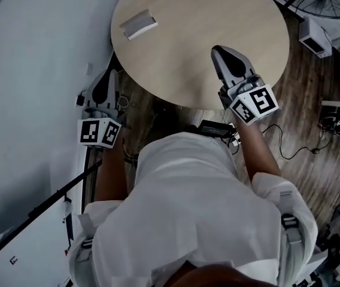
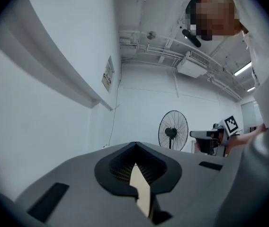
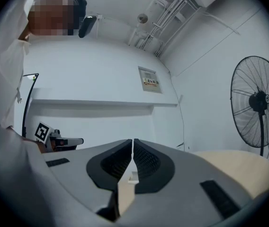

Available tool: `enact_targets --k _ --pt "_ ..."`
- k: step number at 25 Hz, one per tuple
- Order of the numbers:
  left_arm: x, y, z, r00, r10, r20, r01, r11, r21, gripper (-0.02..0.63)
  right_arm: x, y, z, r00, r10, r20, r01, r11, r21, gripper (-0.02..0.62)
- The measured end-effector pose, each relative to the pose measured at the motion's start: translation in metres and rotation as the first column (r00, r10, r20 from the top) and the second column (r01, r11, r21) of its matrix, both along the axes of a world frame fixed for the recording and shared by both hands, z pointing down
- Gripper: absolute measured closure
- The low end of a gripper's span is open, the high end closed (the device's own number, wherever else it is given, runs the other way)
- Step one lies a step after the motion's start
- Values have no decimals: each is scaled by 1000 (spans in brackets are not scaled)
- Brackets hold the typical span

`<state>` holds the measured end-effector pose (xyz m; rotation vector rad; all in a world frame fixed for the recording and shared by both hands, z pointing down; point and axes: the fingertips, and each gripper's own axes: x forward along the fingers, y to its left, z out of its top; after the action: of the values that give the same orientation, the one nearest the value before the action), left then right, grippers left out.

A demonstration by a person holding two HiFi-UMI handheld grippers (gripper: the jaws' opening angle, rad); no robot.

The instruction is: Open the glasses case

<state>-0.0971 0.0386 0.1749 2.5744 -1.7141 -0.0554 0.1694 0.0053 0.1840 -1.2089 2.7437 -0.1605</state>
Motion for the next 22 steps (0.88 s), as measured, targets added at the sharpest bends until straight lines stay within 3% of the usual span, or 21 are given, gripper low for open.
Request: enact_targets --k 7,22 --pt "13 68 6 999 -31 9 32 999 -44 594 45 65 19 999 31 34 -30 999 -33 568" --pt "47 157 49 982 181 -51 -186 975 -120 594 21 182 71 995 45 -94 -58 988 -143 568"
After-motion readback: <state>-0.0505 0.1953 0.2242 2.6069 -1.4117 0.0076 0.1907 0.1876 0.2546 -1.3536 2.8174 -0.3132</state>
